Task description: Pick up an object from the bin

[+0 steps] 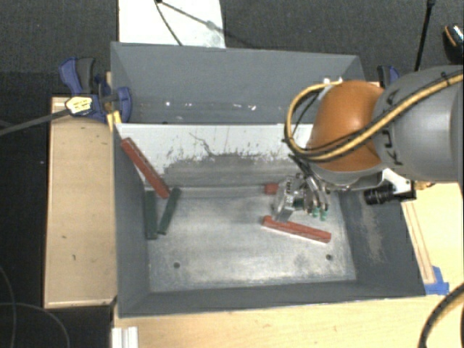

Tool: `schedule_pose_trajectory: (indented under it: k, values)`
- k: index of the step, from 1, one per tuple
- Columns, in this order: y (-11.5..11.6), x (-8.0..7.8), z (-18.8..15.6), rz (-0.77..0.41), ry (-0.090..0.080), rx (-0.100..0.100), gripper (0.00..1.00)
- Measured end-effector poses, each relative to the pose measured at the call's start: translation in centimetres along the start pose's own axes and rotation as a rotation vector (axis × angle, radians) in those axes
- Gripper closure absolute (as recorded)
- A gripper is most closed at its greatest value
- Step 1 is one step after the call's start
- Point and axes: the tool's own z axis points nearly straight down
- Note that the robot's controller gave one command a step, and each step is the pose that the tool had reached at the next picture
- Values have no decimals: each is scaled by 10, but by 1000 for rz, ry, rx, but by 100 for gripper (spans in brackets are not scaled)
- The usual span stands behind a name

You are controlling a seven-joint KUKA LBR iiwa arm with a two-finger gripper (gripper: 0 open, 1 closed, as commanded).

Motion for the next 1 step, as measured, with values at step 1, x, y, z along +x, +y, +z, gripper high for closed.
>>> schedule_pose_trajectory:
  k: [1]
  values:
    - [-1,2,4,1,7,2,0]
